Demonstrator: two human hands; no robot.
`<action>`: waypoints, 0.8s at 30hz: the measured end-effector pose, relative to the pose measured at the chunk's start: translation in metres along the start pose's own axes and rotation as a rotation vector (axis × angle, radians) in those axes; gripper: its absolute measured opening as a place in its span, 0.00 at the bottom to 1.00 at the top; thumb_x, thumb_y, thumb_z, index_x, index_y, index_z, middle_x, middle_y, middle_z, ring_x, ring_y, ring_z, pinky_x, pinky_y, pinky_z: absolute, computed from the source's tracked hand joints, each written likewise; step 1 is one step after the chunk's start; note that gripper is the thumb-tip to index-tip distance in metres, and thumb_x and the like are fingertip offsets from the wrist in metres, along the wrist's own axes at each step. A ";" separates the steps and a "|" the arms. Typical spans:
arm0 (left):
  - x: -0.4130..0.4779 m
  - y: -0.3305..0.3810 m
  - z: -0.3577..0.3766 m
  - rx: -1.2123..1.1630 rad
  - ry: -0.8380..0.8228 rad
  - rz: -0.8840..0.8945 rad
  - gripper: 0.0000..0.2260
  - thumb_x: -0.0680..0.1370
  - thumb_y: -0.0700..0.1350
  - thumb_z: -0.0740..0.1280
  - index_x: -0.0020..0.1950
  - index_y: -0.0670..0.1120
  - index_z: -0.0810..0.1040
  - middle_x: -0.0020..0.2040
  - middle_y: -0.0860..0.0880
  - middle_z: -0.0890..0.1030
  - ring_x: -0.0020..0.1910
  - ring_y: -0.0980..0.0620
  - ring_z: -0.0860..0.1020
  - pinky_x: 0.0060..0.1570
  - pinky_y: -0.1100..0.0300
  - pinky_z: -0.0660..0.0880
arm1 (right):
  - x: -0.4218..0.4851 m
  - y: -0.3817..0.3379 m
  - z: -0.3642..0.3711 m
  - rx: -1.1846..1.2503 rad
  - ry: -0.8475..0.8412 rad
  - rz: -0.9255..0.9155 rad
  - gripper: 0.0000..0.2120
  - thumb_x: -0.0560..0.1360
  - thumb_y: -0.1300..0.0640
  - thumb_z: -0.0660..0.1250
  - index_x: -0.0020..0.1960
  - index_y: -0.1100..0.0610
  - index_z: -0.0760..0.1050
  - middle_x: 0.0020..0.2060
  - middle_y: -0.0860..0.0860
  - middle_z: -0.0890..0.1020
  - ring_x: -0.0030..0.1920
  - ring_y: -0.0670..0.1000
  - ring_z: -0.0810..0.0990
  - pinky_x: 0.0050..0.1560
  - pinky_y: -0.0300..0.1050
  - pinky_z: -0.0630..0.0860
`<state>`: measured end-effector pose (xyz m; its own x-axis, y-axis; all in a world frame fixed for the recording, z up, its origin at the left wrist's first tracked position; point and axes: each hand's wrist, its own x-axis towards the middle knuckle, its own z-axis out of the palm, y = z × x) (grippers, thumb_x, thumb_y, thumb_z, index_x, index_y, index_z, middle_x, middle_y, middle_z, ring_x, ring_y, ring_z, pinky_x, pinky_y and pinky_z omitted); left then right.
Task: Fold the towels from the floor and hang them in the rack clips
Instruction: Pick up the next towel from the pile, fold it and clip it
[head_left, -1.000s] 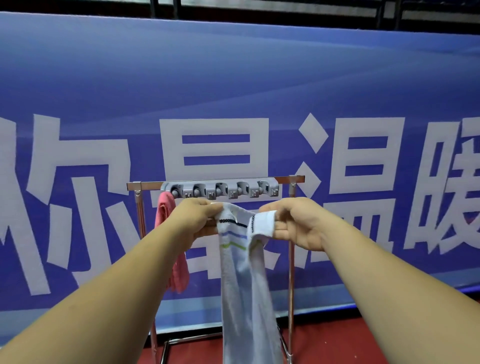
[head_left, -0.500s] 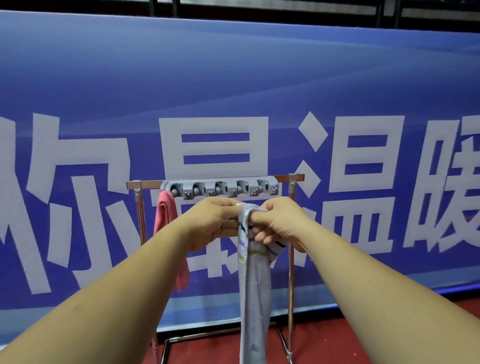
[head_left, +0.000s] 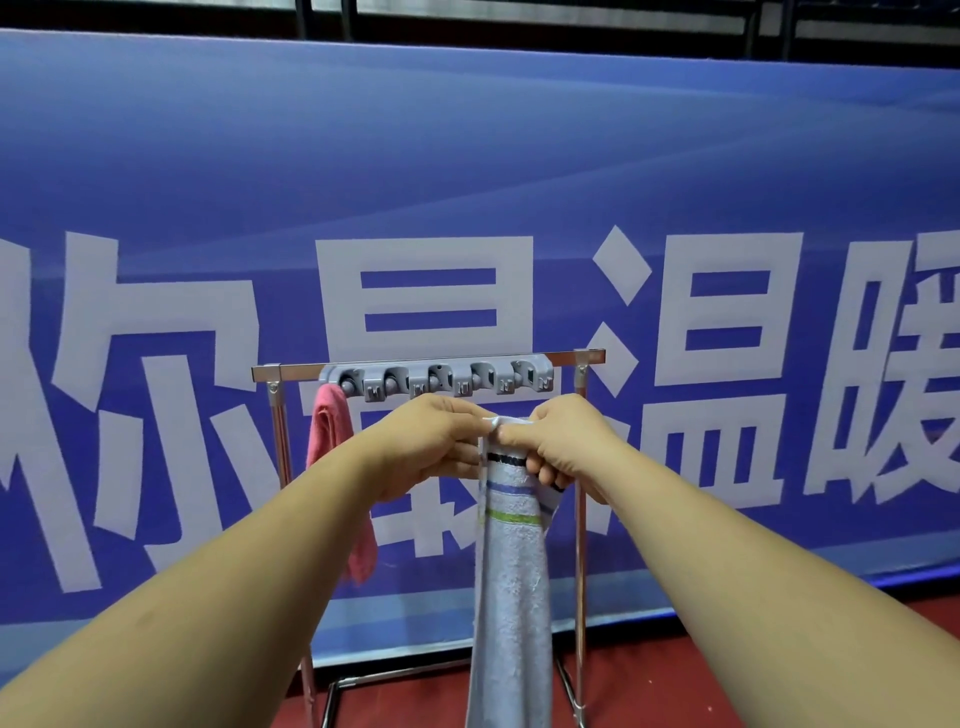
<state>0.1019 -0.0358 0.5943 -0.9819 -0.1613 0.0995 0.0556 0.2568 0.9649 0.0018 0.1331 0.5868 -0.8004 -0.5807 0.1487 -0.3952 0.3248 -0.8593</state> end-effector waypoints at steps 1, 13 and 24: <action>0.000 0.001 0.001 0.048 -0.020 0.012 0.09 0.83 0.41 0.70 0.61 0.42 0.87 0.54 0.35 0.87 0.47 0.47 0.83 0.51 0.56 0.83 | -0.001 0.000 0.000 -0.006 0.002 0.003 0.22 0.74 0.39 0.77 0.44 0.59 0.80 0.28 0.53 0.81 0.25 0.49 0.73 0.31 0.44 0.71; 0.002 -0.002 -0.010 0.164 0.180 0.120 0.09 0.86 0.41 0.66 0.58 0.43 0.87 0.54 0.39 0.88 0.56 0.39 0.87 0.61 0.43 0.84 | -0.008 0.002 -0.009 -0.042 -0.080 -0.033 0.13 0.78 0.51 0.74 0.49 0.62 0.82 0.31 0.55 0.81 0.26 0.50 0.73 0.28 0.41 0.70; -0.007 -0.013 -0.039 0.292 0.327 0.116 0.07 0.85 0.43 0.69 0.56 0.47 0.87 0.51 0.43 0.88 0.47 0.48 0.84 0.52 0.48 0.84 | -0.002 0.039 -0.030 -0.321 -0.035 -0.080 0.20 0.80 0.42 0.71 0.47 0.60 0.80 0.37 0.58 0.80 0.35 0.52 0.78 0.36 0.49 0.78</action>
<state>0.1148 -0.0748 0.5906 -0.8608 -0.3962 0.3194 0.0619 0.5414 0.8385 -0.0259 0.1695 0.5676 -0.7477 -0.6369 0.1879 -0.5822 0.4927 -0.6467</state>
